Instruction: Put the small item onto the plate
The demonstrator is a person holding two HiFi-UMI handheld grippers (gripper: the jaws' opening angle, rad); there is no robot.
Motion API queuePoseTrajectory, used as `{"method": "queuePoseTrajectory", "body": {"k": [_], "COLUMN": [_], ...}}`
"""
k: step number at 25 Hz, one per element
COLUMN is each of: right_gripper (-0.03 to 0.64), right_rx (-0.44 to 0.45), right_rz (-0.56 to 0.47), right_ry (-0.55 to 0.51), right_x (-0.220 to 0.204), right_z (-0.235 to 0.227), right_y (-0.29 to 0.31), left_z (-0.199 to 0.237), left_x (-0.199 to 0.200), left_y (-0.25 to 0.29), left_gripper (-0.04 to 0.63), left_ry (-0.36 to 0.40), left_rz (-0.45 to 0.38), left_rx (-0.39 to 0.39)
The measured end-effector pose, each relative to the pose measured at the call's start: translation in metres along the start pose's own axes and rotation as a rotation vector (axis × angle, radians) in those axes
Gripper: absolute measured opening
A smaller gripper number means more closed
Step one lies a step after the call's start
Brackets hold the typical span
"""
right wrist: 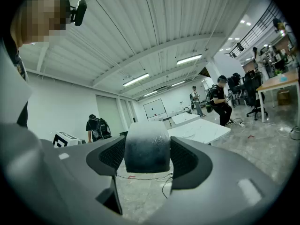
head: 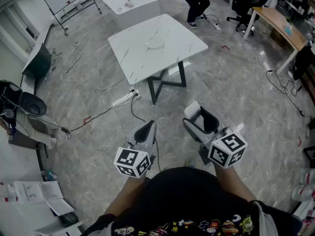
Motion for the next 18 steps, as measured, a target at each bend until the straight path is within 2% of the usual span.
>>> {"method": "queuePoseTrajectory", "body": {"k": [10, 18], "right_gripper": [0.328, 0.327], "right_rx": [-0.023, -0.016], "right_rz": [-0.015, 0.013], "right_ry": [-0.003, -0.010], "right_x": [-0.001, -0.005], "right_z": [-0.010, -0.025], "right_y": [-0.012, -0.029], "left_z": [-0.014, -0.040], "left_x": [-0.007, -0.014], "left_y": [0.001, 0.006], "left_gripper": [0.000, 0.000], "left_ry": [-0.001, -0.006], "left_rz": [0.010, 0.022], "left_rx": [0.008, 0.014]}}
Point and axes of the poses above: the fingertips, and each gripper's own axes: y forward along the fingers, z to its left, x out of its top, the point moved 9 cm from there along -y, backward along the fingers, and after that the axes turned 13 degrees about x, right-handed, at the moved point
